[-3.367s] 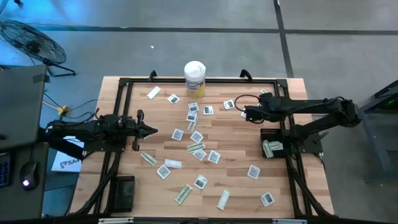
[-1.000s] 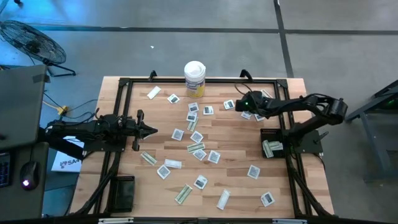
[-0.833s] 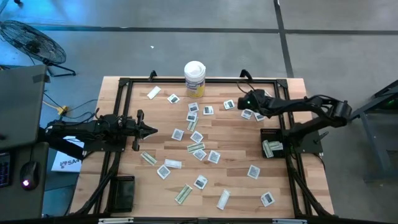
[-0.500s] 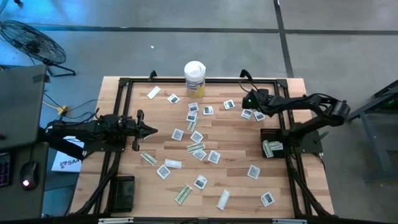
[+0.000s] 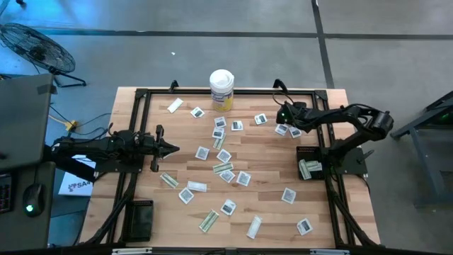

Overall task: Pick & Place First Aid Supplies
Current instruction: Put the white bandage pad into the right black bin

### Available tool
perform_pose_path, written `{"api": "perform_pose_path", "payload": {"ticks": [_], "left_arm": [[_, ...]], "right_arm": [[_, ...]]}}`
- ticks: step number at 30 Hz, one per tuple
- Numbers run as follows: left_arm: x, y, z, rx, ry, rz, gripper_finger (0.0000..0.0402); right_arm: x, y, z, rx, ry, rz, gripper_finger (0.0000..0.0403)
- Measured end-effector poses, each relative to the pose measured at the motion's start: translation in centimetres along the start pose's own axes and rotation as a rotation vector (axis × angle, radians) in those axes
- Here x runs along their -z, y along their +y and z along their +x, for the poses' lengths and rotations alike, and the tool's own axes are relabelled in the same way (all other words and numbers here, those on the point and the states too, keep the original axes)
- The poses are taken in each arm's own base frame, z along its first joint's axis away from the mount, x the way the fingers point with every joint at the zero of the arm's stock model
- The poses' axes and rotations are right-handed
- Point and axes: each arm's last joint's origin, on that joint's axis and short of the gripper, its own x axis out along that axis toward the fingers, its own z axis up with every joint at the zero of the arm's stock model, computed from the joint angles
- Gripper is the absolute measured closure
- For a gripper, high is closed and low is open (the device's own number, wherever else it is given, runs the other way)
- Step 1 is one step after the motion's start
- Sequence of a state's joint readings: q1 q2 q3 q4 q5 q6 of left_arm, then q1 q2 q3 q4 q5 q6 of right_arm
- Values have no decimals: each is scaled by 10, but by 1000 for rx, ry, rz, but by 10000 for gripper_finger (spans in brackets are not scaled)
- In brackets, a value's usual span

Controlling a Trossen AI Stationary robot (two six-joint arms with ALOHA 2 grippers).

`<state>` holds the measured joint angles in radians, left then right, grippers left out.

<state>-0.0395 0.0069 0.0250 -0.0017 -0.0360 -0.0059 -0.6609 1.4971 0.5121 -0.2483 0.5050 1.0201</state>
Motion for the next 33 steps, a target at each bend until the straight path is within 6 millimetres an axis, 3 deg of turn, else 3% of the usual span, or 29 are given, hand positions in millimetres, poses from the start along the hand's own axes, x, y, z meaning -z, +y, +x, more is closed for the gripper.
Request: {"api": "perform_pose_path", "payload": {"ticks": [7, 15, 22, 26, 29, 33], "left_arm": [[0, 0, 0, 0, 0, 0, 401], [0, 0, 0, 0, 0, 0, 401], [0, 0, 0, 0, 0, 0, 401], [0, 0, 0, 0, 0, 0, 401], [0, 0, 0, -1, 0, 0, 401], [0, 0, 0, 0, 1, 0, 401]], "right_arm": [[0, 0, 0, -3, 4, 0, 395], [0, -1, -11, -64, 33, -55, 399], [-1, 1, -53, -255, 0, -138, 402], [5, -10, -82, -340, 46, -209, 402], [5, -21, -112, -311, 111, -302, 402], [5, -36, -156, -140, 203, -467, 403]]}}
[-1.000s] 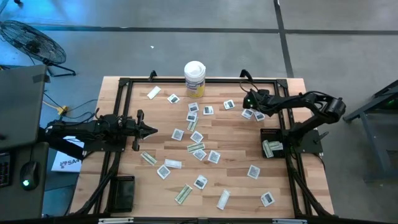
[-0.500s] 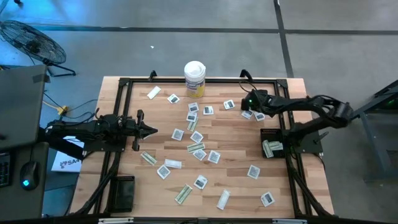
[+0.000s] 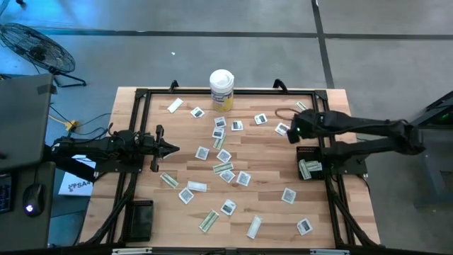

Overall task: Pick & Place First Aid Supplies
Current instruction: Put the white bandage pad into the right black bin, then put the white bandage pad into the black bin

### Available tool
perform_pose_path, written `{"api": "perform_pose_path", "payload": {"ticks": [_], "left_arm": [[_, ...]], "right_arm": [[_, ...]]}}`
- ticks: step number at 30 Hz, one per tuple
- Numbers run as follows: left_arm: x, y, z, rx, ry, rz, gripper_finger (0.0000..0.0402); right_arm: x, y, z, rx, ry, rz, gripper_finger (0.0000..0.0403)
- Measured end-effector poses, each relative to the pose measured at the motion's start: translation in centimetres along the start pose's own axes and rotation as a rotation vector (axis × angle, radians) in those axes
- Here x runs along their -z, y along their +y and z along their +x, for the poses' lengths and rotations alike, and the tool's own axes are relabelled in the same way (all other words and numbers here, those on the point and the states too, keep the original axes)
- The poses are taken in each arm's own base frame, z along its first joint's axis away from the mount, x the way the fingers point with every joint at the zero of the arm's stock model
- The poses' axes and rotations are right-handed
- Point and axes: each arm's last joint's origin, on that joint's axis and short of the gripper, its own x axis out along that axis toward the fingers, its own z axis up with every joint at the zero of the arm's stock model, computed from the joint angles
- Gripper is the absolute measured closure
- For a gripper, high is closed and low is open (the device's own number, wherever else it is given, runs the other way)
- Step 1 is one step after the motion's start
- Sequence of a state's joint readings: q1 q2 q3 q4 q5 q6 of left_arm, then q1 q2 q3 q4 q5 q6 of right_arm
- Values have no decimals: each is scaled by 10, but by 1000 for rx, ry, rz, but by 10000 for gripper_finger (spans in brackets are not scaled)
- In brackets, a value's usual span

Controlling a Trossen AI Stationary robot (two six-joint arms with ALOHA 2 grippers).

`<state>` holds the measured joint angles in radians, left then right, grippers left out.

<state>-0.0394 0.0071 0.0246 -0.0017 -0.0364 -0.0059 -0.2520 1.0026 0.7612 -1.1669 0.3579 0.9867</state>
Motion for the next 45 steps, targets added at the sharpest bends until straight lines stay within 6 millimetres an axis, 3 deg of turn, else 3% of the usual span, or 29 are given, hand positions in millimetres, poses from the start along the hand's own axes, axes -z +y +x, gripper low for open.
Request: {"api": "perform_pose_path", "payload": {"ticks": [3, 7, 13, 17, 21, 26, 34, 45], "left_arm": [[0, 0, 0, 0, 0, 0, 401], [0, 0, 0, 0, 0, 0, 401], [0, 0, 0, 0, 0, 0, 401], [0, 0, 0, 0, 0, 0, 401], [0, 0, 0, 0, 0, 0, 401], [0, 0, 0, 0, 0, 0, 401], [0, 0, 0, 0, 0, 0, 401], [0, 0, 0, 0, 0, 0, 401]], "right_arm": [[9, 7, -23, 39, 87, -114, 403], [27, 27, -32, 37, 196, -359, 403], [67, 55, -17, 113, 315, -848, 403], [85, 62, -4, 238, 376, -1070, 402], [91, 63, 10, 363, 388, -1180, 403], [100, 65, 31, 364, 451, -1342, 403], [108, 61, 45, 348, 546, -1377, 398], [110, 66, 50, 267, 522, -1389, 292]]}}
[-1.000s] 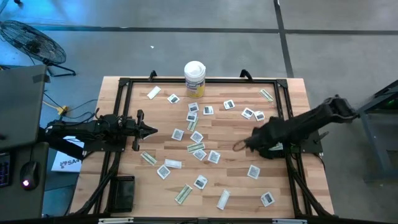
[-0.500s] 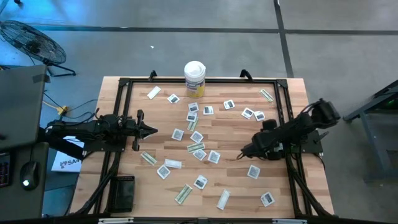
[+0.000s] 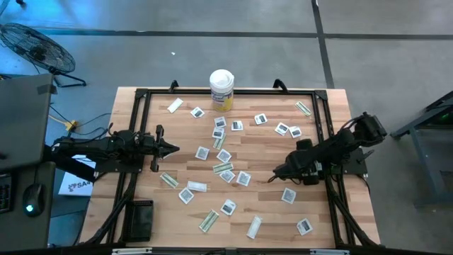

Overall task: Pick & Place First Aid Supplies
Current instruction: Put the white bandage pad into the black bin

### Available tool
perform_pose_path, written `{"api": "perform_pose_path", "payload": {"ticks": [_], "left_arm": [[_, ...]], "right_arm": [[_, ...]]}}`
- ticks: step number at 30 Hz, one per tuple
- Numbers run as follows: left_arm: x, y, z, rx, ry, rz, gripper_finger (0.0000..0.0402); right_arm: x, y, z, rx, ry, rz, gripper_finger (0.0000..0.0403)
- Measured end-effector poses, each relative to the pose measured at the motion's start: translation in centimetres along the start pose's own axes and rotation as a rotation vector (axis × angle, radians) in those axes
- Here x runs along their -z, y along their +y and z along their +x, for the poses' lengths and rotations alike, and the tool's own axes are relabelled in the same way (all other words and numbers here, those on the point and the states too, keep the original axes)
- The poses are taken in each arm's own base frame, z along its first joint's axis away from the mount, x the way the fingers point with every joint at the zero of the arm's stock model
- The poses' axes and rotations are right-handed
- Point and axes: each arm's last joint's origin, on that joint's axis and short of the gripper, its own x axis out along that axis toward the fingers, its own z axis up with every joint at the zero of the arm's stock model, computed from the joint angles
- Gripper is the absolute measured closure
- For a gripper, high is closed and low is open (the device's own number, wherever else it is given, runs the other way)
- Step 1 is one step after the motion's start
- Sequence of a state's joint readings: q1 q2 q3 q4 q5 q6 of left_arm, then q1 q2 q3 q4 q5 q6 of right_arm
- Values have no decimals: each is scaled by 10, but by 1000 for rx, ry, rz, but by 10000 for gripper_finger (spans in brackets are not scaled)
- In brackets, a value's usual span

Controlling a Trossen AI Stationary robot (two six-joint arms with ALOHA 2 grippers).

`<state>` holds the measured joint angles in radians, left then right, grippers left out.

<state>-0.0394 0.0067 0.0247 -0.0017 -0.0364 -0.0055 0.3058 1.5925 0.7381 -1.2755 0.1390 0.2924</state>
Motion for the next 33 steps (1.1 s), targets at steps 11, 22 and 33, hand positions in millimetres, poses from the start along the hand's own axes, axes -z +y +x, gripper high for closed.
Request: {"api": "perform_pose_path", "payload": {"ticks": [11, 22, 33], "left_arm": [[0, 0, 0, 1, 0, 0, 401], [0, 0, 0, 1, 0, 0, 401], [0, 0, 0, 0, 0, 0, 401]], "right_arm": [[9, -3, -19, -111, 123, 19, 287], [-5, -13, 2, -231, 44, 55, 291], [2, -21, -8, -220, 132, 66, 291]]}}
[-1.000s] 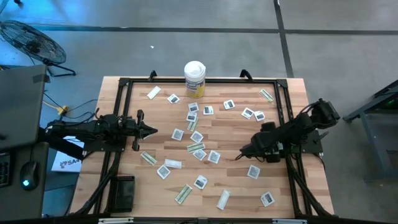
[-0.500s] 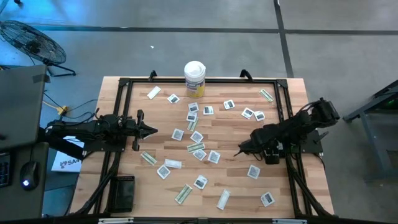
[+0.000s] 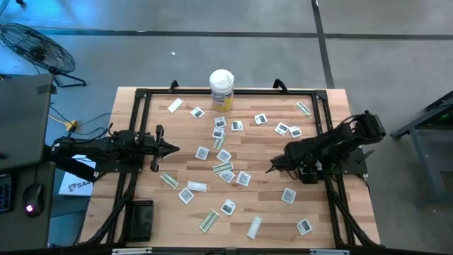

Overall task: Pick & Place First Aid Supplies
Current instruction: Put the white bandage pad into the black bin

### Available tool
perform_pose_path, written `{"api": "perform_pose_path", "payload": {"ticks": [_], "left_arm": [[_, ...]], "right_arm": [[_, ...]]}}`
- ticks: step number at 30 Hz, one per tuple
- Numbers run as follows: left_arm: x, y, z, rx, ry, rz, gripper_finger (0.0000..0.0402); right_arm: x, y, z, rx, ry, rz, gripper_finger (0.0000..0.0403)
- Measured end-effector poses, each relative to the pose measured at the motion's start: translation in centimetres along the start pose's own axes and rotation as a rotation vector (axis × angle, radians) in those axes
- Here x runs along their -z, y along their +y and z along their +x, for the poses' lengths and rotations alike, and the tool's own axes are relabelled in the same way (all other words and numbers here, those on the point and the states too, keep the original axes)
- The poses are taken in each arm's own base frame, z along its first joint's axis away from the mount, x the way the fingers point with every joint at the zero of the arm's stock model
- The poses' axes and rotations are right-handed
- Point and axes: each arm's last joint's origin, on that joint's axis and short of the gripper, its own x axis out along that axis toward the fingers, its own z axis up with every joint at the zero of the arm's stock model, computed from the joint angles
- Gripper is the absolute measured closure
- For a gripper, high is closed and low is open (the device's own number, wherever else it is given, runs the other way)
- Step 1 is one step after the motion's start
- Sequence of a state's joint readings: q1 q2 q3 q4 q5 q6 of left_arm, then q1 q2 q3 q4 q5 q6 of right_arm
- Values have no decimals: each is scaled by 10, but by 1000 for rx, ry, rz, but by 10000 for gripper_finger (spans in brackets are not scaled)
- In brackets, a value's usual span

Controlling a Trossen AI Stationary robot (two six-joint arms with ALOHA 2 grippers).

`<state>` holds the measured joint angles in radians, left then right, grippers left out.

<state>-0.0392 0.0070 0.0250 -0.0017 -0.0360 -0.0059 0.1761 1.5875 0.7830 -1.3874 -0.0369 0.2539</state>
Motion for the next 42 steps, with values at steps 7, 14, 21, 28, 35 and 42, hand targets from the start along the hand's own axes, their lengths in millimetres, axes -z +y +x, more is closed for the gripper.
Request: {"api": "perform_pose_path", "payload": {"ticks": [7, 14, 21, 28, 35, 42], "left_arm": [[0, 0, 0, 0, 0, 0, 401], [0, 0, 0, 1, 0, 0, 401], [0, 0, 0, 1, 0, 0, 401], [0, 0, 0, 1, 0, 0, 401], [0, 0, 0, 1, 0, 0, 401], [0, 0, 0, 1, 0, 0, 401]], "right_arm": [[1, 1, 4, -34, 35, -45, 291], [-9, 3, 14, -24, 58, -136, 291], [-19, 4, 19, 6, 32, -150, 291], [-25, 5, 4, 20, -52, -131, 291], [-11, 2, 0, 26, 86, -143, 291], [-14, 4, 16, -65, 75, -142, 291]]}}
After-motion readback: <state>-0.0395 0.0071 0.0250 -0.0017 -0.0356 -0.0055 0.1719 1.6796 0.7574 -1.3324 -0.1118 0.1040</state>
